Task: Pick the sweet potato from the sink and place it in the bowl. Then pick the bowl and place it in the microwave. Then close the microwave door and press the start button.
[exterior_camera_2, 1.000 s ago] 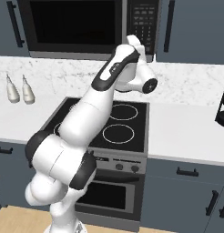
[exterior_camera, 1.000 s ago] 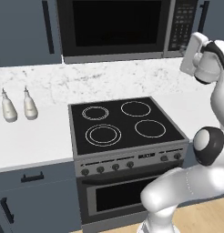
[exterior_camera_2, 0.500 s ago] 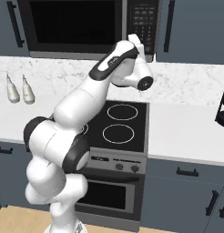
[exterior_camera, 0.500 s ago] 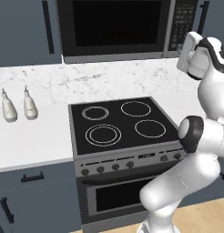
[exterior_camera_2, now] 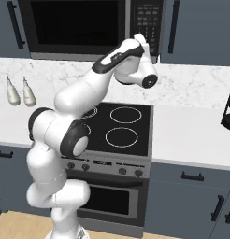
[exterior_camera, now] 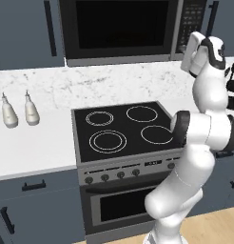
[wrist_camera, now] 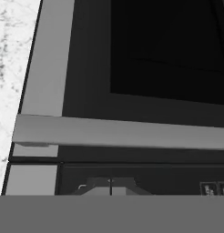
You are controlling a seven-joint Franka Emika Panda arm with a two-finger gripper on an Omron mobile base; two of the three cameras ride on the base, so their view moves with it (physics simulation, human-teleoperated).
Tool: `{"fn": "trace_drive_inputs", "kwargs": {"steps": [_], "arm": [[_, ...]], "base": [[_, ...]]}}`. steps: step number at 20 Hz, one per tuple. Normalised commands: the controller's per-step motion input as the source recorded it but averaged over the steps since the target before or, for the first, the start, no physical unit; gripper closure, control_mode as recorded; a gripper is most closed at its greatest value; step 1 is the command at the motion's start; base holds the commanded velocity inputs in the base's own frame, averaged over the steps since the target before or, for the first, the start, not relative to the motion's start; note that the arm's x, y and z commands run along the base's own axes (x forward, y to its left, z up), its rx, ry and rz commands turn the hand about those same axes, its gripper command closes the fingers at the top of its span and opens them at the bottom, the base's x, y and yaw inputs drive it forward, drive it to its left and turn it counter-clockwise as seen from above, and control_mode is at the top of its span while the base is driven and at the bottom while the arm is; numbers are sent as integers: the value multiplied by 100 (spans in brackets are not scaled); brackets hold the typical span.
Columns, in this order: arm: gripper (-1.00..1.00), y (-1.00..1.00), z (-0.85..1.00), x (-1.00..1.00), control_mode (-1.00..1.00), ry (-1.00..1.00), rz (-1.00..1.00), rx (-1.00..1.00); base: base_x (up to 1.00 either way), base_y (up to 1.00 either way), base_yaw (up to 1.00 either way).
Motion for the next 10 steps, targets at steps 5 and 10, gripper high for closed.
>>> {"fn": "trace_drive_inputs", "kwargs": {"steps": [5, 10], "arm": [[100, -10, -3, 35, -100, 0, 0, 0], [100, -20, 0, 24, -100, 0, 0, 1]], "base": [[0, 0, 0], [0, 0, 0]]}}
